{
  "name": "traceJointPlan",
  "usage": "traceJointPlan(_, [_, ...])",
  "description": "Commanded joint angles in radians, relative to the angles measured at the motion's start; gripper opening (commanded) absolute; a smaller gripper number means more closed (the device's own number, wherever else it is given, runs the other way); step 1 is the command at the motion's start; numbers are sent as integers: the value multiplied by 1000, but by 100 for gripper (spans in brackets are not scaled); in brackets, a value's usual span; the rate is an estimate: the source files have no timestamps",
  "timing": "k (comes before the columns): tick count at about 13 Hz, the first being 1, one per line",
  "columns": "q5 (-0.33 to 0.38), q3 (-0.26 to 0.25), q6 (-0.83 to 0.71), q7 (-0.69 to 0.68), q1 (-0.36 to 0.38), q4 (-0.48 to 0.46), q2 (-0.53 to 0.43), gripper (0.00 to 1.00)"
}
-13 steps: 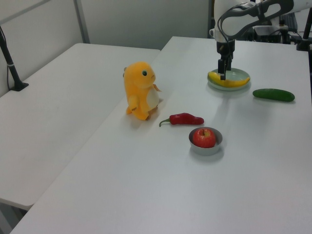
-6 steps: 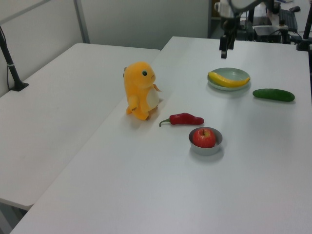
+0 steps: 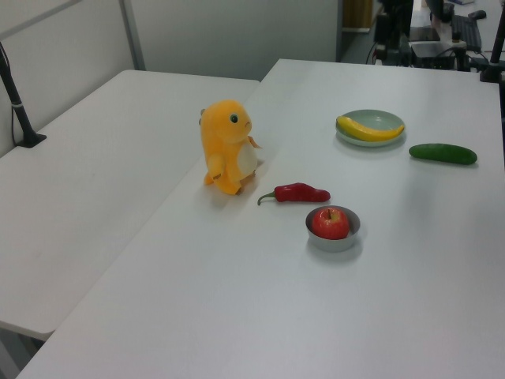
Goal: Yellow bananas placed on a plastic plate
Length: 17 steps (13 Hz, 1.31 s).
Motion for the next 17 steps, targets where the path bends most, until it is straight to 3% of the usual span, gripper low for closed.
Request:
traceJointPlan(1, [21,16,-88,91,50,-26,-80,100])
traceJointPlan(2, [21,52,-88,94,47,-26,-82,100])
traceJointPlan(4, [21,74,-75,77,47,-27,-73,100])
traceJointPlan(8, [21,74,40,-4,49,-30,-57,100])
traceJointPlan(17, [43,76,42,-12,50,-29,-54,100])
